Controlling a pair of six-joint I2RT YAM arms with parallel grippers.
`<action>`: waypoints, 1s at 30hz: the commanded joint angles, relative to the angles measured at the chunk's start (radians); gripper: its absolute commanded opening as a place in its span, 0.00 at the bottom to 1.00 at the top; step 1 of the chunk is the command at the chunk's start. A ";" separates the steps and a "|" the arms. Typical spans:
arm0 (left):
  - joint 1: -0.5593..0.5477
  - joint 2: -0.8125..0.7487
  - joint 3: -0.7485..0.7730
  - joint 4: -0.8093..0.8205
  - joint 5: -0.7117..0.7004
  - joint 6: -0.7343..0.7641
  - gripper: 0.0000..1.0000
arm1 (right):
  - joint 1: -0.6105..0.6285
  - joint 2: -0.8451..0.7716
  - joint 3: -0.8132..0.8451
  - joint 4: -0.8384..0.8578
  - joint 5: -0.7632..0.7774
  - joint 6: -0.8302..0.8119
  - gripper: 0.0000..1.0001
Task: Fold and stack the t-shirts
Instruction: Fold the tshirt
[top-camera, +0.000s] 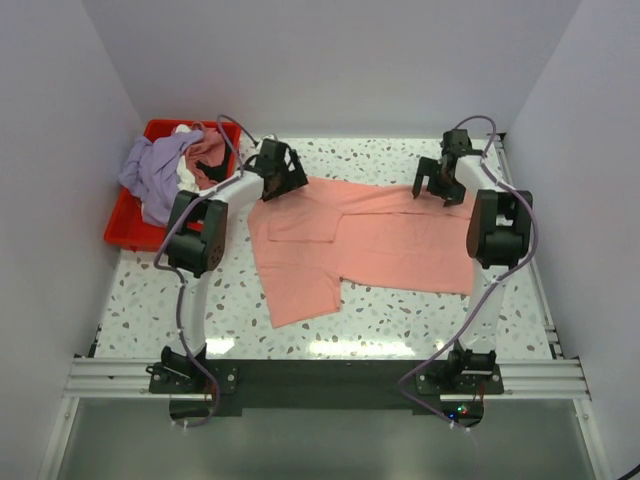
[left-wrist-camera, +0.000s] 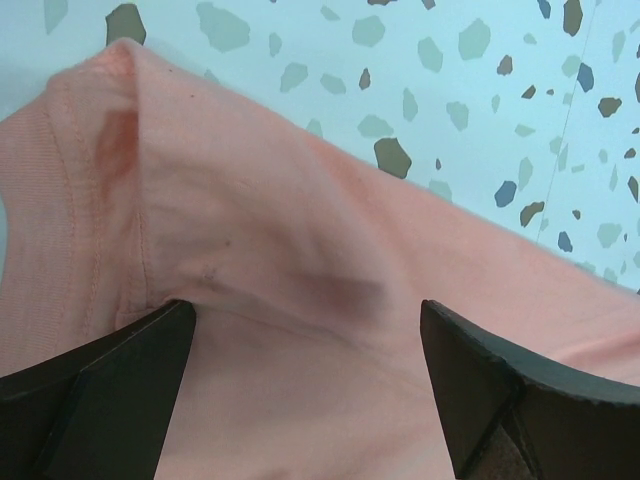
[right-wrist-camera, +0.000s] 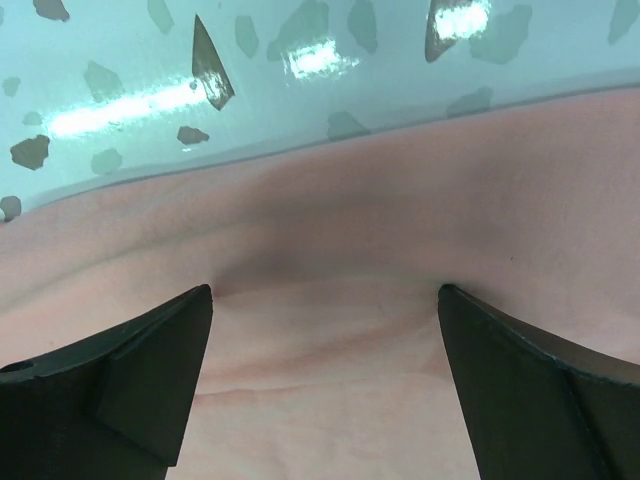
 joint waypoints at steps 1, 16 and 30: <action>0.019 0.048 0.077 -0.086 0.005 0.032 1.00 | -0.009 0.048 0.056 -0.028 -0.044 -0.030 0.99; -0.139 -0.613 -0.542 -0.090 -0.087 0.005 1.00 | -0.008 -0.689 -0.574 0.133 -0.034 0.188 0.99; -0.389 -1.210 -1.123 -0.283 0.000 -0.239 1.00 | -0.009 -0.969 -0.841 0.128 -0.008 0.240 0.99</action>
